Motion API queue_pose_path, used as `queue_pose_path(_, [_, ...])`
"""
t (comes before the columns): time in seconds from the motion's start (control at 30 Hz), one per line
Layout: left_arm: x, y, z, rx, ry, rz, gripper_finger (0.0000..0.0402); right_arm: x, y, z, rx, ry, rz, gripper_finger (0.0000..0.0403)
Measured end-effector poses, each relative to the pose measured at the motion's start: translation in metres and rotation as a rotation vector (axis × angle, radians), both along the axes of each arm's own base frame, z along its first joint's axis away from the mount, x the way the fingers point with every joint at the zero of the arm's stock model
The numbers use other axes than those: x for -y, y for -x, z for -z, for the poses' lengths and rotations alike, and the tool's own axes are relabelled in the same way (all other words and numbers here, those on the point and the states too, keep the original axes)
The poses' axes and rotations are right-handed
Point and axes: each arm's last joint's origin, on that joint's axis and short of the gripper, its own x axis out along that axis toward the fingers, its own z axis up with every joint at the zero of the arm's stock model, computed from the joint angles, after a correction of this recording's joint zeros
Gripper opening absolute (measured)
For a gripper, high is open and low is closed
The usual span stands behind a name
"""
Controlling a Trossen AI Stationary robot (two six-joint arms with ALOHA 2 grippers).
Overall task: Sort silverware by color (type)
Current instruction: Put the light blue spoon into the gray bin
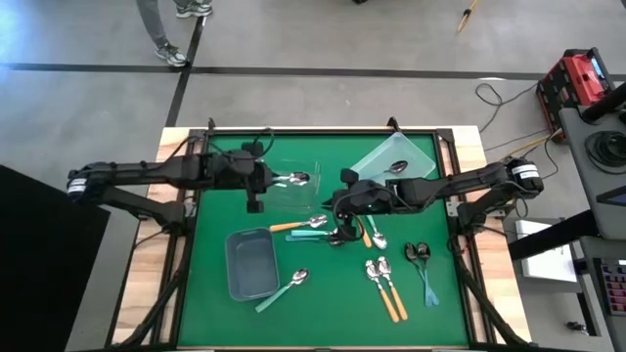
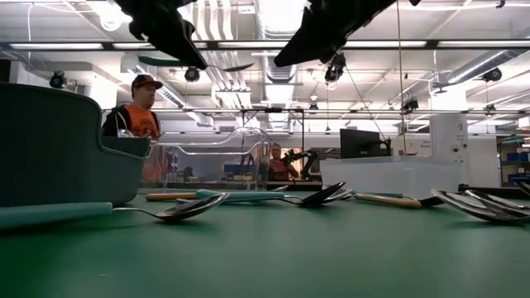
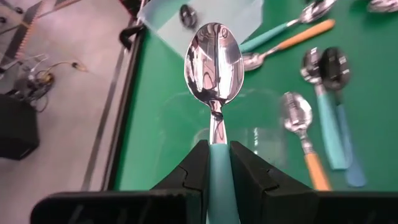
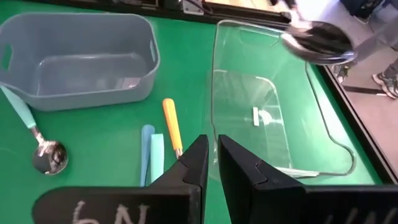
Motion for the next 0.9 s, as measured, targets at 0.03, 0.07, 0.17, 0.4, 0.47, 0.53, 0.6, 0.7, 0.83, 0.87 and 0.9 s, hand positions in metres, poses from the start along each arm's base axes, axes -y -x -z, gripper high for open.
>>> queue_pose_path(0.03, [-0.003, 0.000, 0.001, -0.009, -0.010, -0.004, 0.0029, 0.000, 0.001, 0.001, -0.012, 0.003, -0.001, 0.0028])
queue_pose_path(0.07, [-0.006, 0.000, 0.002, -0.018, -0.017, -0.008, 0.0029, 0.000, 0.001, 0.002, -0.022, 0.006, -0.003, 0.0028])
queue_pose_path(0.17, [-0.015, 0.000, 0.004, -0.033, -0.020, -0.024, 0.0029, 0.000, 0.002, 0.003, -0.038, 0.011, -0.004, 0.0028])
queue_pose_path(0.4, [-0.032, 0.004, 0.004, -0.032, 0.007, -0.065, 0.0030, 0.001, 0.002, 0.003, -0.045, 0.034, -0.017, 0.0028])
queue_pose_path(0.47, [-0.034, 0.005, 0.005, -0.037, 0.009, -0.072, 0.0030, 0.001, 0.002, 0.003, -0.045, 0.036, -0.017, 0.0028])
queue_pose_path(0.53, [-0.036, 0.005, 0.006, -0.041, 0.015, -0.069, 0.0030, 0.001, 0.002, 0.003, -0.045, 0.037, -0.015, 0.0028])
queue_pose_path(0.6, [-0.038, 0.005, 0.007, -0.051, 0.011, -0.069, 0.0030, 0.001, 0.002, 0.003, -0.045, 0.037, -0.016, 0.0028])
queue_pose_path(0.7, [-0.040, 0.004, 0.011, -0.091, 0.000, -0.059, 0.0030, 0.001, 0.002, 0.003, -0.046, 0.037, -0.015, 0.0028])
queue_pose_path(0.83, [-0.046, 0.000, 0.022, -0.163, 0.003, -0.059, 0.0030, 0.001, 0.002, 0.003, -0.046, 0.038, -0.016, 0.0028])
queue_pose_path(0.87, [-0.048, -0.001, 0.025, -0.187, 0.006, -0.060, 0.0030, 0.001, 0.002, 0.003, -0.047, 0.041, -0.018, 0.0028])
queue_pose_path(0.9, [-0.050, -0.003, 0.030, -0.210, 0.011, -0.062, 0.0031, 0.001, 0.002, 0.003, -0.047, 0.046, -0.021, 0.0028])
